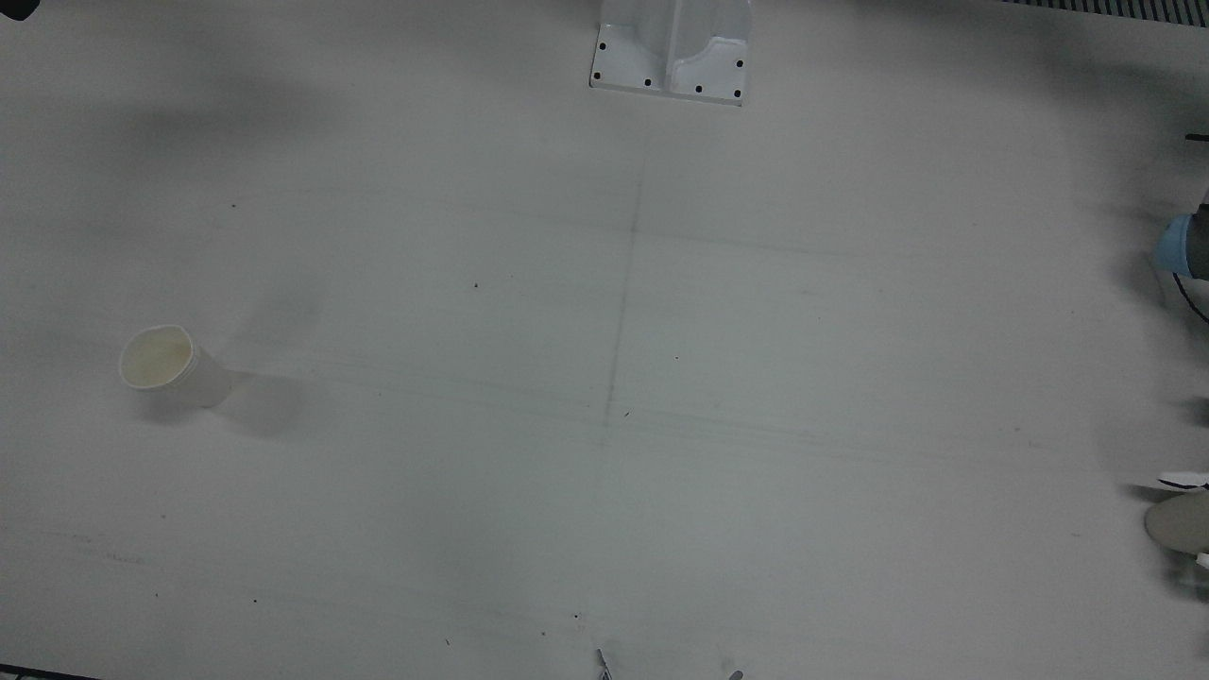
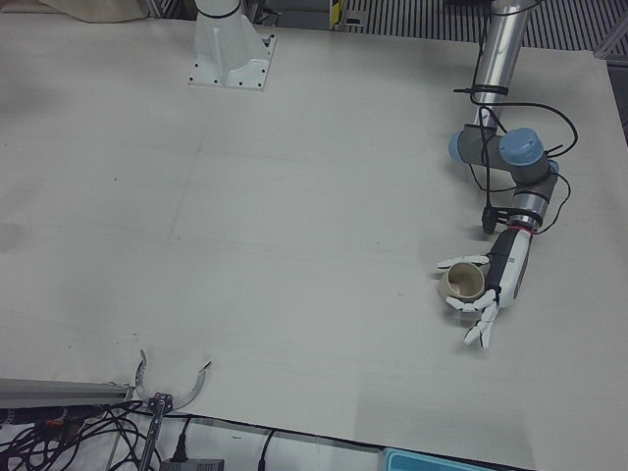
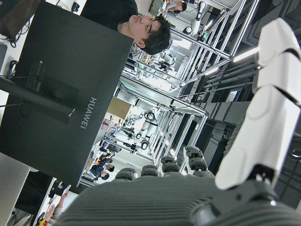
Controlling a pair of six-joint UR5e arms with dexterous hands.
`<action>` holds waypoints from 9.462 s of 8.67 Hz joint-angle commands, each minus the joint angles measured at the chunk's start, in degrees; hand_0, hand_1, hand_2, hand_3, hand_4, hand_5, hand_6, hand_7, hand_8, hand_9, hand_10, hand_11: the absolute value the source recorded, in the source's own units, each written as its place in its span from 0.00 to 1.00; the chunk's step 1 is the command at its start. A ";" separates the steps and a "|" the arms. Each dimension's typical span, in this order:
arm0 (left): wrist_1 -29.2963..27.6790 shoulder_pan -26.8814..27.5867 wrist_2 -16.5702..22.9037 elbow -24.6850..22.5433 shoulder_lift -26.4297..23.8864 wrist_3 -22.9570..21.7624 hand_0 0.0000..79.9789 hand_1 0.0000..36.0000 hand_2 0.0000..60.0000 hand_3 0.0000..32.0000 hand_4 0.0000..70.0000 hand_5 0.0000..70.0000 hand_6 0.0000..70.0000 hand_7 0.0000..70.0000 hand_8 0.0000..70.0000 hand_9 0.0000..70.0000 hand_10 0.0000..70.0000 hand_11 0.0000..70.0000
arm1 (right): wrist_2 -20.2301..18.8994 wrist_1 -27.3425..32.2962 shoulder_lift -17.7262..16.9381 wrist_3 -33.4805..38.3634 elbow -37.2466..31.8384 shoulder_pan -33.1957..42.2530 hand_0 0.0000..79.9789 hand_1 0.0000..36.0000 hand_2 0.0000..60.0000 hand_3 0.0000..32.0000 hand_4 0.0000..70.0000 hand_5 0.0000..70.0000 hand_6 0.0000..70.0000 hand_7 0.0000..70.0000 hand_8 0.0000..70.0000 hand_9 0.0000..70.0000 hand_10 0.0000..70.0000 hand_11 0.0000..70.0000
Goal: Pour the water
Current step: 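Lift the beige cup off the table with the left hand, then move the right hand toward the white paper cup on the table, then close the right hand around the white paper cup, then lift the white paper cup off the table with the right hand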
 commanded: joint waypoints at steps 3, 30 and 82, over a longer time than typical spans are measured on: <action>3.13 -0.17 -0.35 -2.17 0.17 -0.40 0.65 1.00 1.00 0.00 0.80 0.93 0.24 0.51 0.19 0.31 0.19 0.31 | 0.03 0.00 0.10 0.00 -0.09 0.00 0.59 0.44 0.26 0.00 0.09 0.13 0.06 0.10 0.00 0.03 0.00 0.03; 16.14 -1.23 0.09 -21.50 12.04 -12.45 0.61 1.00 1.00 0.00 0.66 0.93 0.25 0.50 0.20 0.33 0.16 0.26 | 8.82 38.41 -5.45 16.88 -43.51 -13.09 0.50 0.31 0.27 0.00 0.00 0.00 0.00 0.00 0.02 0.03 0.07 0.12; 16.05 -0.79 0.97 -23.09 15.64 -12.53 0.62 1.00 1.00 0.00 0.65 1.00 0.27 0.51 0.21 0.35 0.17 0.27 | 26.05 35.68 6.25 3.43 -50.36 -27.68 0.59 0.48 0.40 0.00 0.11 0.15 0.09 0.11 0.05 0.10 0.06 0.11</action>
